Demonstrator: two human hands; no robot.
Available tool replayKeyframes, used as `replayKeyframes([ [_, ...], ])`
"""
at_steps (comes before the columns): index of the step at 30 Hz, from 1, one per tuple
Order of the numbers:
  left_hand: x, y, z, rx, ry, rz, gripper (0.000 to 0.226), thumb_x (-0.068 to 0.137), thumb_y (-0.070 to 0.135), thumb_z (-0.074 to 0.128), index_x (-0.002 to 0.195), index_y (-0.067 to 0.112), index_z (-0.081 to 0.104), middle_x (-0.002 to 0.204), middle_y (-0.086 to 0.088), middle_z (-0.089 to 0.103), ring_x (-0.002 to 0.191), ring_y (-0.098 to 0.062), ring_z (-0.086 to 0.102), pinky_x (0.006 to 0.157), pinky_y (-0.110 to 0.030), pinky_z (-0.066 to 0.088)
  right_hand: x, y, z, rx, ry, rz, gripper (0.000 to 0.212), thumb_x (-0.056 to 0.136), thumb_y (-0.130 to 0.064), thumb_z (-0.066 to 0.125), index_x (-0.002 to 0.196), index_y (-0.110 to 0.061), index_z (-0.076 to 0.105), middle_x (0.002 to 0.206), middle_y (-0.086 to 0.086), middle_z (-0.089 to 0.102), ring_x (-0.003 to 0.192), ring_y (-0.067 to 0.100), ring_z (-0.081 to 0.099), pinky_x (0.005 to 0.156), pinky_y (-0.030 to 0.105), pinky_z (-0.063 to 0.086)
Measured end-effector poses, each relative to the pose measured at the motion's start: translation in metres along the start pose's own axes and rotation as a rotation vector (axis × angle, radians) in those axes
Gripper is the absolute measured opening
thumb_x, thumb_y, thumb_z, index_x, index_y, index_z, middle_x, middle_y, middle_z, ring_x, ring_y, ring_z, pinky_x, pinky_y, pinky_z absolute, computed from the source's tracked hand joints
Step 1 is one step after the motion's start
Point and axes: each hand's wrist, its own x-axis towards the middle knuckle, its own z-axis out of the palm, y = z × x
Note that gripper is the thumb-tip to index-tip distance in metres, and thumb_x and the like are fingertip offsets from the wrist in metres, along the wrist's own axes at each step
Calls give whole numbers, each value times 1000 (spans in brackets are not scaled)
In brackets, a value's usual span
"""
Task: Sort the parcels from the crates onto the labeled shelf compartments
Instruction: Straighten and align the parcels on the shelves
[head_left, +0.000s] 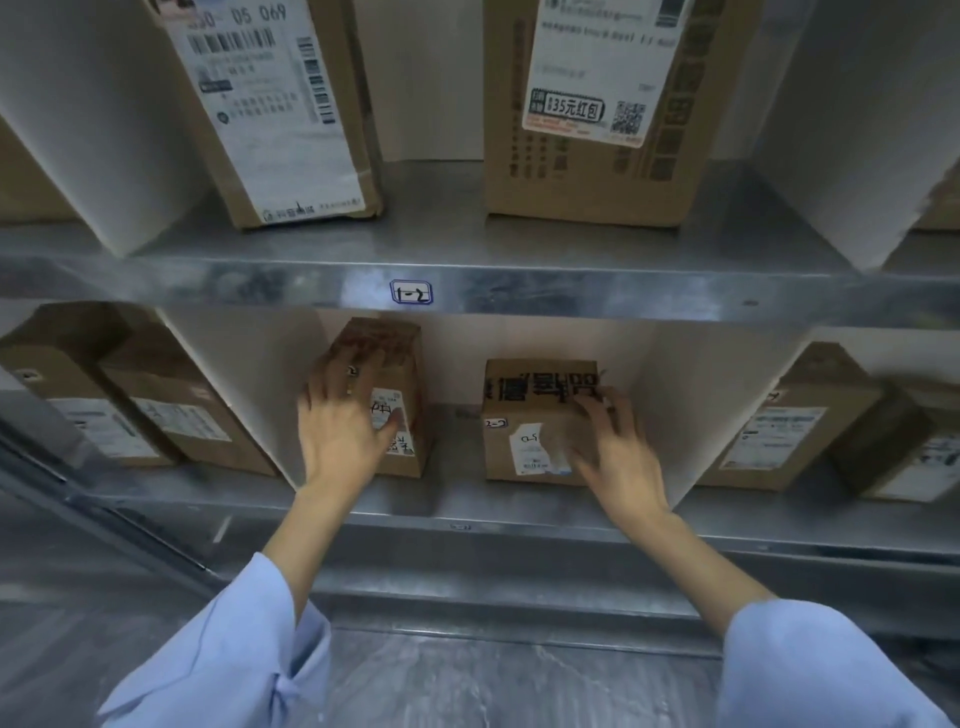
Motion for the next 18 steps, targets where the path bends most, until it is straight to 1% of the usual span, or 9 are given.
replayKeyframes([
  [2, -1, 1, 2, 1, 3, -21, 77, 64, 35, 83, 133, 17, 54, 135, -17, 49, 125, -41, 43, 85, -48, 42, 2, 2, 1, 56, 20, -15, 62, 81, -19, 77, 136, -20, 47, 145, 8, 35, 109, 39, 54, 62, 42, 56],
  [4, -1, 3, 2, 13, 12, -32, 74, 66, 37, 82, 133, 18, 55, 132, -18, 50, 122, -41, 45, 82, -47, 42, 5, 5, 2, 103, 33, -31, 57, 85, -20, 74, 134, -19, 48, 144, 8, 34, 105, 40, 57, 60, 38, 53],
  [6, -2, 4, 1, 26, 11, -45, 74, 66, 39, 81, 132, 18, 56, 129, -19, 52, 118, -41, 47, 80, -47, 42, 7, 8, 4, 133, 32, -44, 56, 84, -16, 75, 134, -16, 48, 144, 7, 32, 105, 41, 58, 60, 36, 51],
  [9, -3, 7, -1, 22, 11, -71, 77, 63, 41, 82, 132, 20, 56, 130, -18, 51, 115, -41, 46, 79, -46, 42, 10, 11, 5, 156, 26, -37, 56, 84, -14, 74, 134, -16, 48, 146, 6, 30, 104, 38, 59, 57, 35, 52],
  [12, -5, 8, -3, 22, 0, -78, 79, 62, 42, 82, 133, 21, 55, 131, -18, 51, 116, -40, 45, 80, -46, 41, 10, 11, 4, 146, 11, -37, 56, 84, -15, 73, 135, -17, 48, 147, 7, 30, 105, 38, 59, 56, 37, 53],
  [16, -3, 7, -12, 19, -46, -61, 83, 65, 46, 78, 139, 22, 49, 140, -14, 45, 123, -39, 43, 84, -45, 40, 10, 8, -2, 84, -13, -48, 58, 84, -25, 75, 136, -17, 49, 146, 6, 32, 111, 37, 57, 56, 37, 51],
  [18, -2, 6, -20, 30, -71, -55, 84, 68, 51, 74, 142, 23, 45, 145, -12, 41, 126, -38, 40, 88, -45, 37, 9, 6, -7, 26, -27, -51, 61, 83, -28, 75, 137, -16, 48, 145, 6, 34, 110, 38, 58, 56, 35, 50],
])
